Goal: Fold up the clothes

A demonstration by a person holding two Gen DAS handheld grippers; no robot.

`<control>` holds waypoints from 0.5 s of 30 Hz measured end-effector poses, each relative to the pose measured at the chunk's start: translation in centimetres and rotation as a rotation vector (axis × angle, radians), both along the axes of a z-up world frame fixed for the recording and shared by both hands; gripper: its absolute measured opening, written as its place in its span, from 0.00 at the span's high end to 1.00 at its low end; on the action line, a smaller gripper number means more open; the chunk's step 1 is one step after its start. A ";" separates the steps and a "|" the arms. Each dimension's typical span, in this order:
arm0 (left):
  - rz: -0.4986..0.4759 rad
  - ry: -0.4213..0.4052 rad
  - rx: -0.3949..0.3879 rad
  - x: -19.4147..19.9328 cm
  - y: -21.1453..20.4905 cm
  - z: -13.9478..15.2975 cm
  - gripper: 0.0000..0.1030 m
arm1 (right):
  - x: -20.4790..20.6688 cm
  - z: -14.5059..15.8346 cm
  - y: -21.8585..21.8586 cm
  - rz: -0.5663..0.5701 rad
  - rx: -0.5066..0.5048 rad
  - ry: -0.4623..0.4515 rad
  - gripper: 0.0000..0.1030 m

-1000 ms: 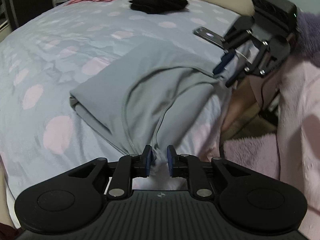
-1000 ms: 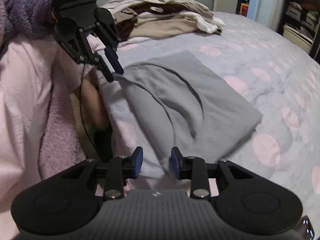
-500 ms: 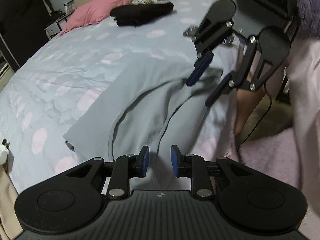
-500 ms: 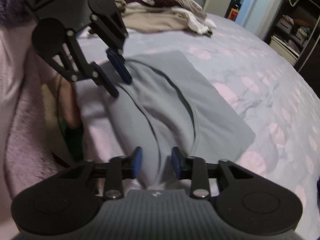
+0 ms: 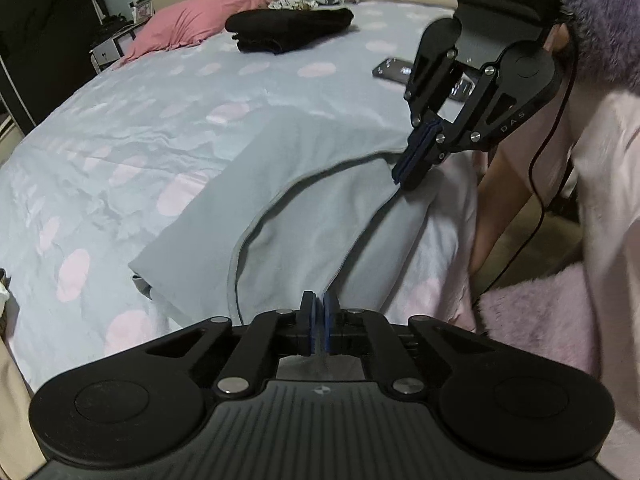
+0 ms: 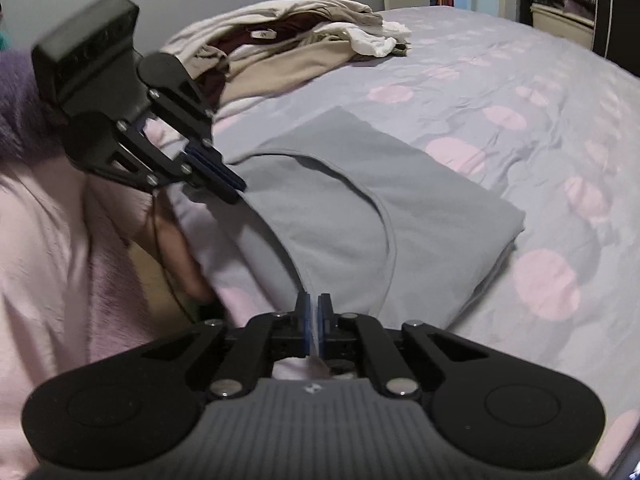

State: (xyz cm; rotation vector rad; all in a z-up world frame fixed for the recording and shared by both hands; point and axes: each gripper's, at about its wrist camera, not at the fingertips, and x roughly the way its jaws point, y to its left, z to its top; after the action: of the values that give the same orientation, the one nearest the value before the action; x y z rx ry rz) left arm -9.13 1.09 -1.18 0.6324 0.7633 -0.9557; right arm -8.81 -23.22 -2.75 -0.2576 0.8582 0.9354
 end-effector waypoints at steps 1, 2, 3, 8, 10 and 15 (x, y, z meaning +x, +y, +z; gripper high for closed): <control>-0.001 0.003 0.002 -0.1 0.1 0.1 0.98 | 0.0 -0.1 0.1 0.002 0.001 0.009 0.96; -0.001 0.004 0.013 -0.1 0.0 -0.1 0.98 | 0.1 -0.5 0.3 0.006 -0.010 0.017 0.96; -0.002 0.006 0.025 -0.1 0.0 -0.3 0.98 | 0.2 -0.8 0.6 0.009 -0.021 0.026 0.96; 0.008 0.045 0.062 0.3 -0.4 -1.6 0.98 | 0.2 -1.1 1.2 0.012 -0.043 0.030 0.90; 0.015 0.057 0.048 0.3 -0.2 -1.3 0.98 | -0.1 -0.6 0.9 0.004 -0.031 0.016 0.84; 0.051 0.075 -0.027 0.1 0.7 0.1 0.98 | -0.4 1.3 0.4 -0.028 0.041 -0.027 0.71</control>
State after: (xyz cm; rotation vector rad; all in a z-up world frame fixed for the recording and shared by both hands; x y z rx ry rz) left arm -9.00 1.77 -1.12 0.5539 0.8280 -0.9457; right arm -9.17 -22.85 -1.45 -0.2219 0.8147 0.9208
